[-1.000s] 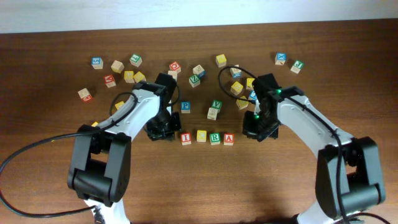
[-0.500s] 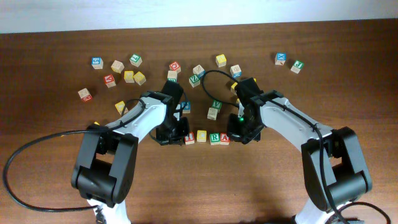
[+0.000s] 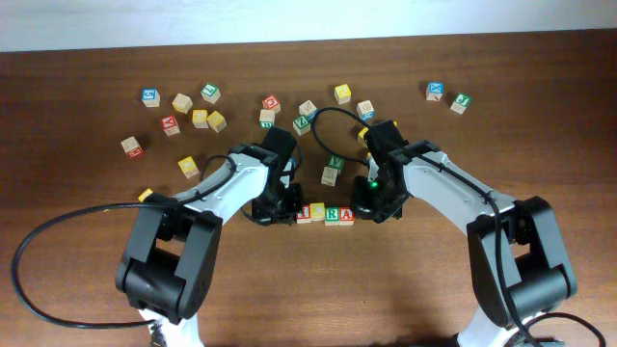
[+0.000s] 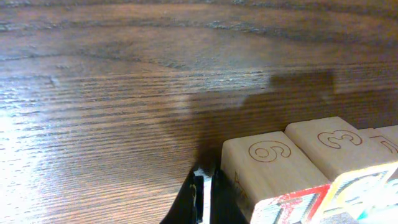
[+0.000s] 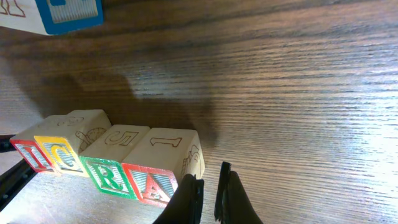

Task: Spell out ICRA

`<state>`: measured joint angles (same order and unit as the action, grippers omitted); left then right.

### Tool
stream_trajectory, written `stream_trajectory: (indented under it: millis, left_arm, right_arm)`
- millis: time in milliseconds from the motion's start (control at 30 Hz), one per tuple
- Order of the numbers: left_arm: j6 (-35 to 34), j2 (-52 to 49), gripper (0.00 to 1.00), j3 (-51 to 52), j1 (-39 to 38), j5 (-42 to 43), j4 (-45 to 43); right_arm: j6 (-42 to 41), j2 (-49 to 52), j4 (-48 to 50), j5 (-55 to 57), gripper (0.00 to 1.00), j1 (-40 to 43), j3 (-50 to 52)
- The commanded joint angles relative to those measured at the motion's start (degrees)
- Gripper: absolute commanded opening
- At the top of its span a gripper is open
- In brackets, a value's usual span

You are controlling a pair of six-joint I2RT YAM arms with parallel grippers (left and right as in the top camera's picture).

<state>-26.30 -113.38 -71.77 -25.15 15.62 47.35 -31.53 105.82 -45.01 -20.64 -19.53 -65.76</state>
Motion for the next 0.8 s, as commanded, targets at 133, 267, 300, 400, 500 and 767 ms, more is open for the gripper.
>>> stream_trajectory:
  millis: [133,267,300,400,500,767]
  left_arm:
    - [4.2,-0.1,0.0,-6.2,5.2,-9.5,5.5]
    - [3.2,0.5,0.0,-12.1,5.1,-7.9,2.8]
    - [1.9,0.5,0.0,-12.1,4.7,-7.9,0.5]
    - [0.0,0.5,0.0,-12.1,1.2,-8.0,-3.4]
    - [-3.0,0.5,0.0,-12.0,-4.0,-12.3,-4.3]
    - [-8.0,-0.6,0.0,-11.7,-10.0,-16.7,-4.5]
  right_arm:
    - [7.3,0.4,-5.0,4.9,0.05,7.5,0.2]
    - [8.8,0.5,-5.2,5.1,0.1,11.1,0.2]
    - [8.9,0.5,-5.2,6.8,0.1,11.4,0.2]
    - [8.8,0.5,-5.8,11.0,0.1,11.4,0.2]
    - [8.8,0.5,-5.8,11.0,0.1,11.3,0.2]
    - [8.8,0.5,-6.7,11.0,0.08,11.3,0.2]
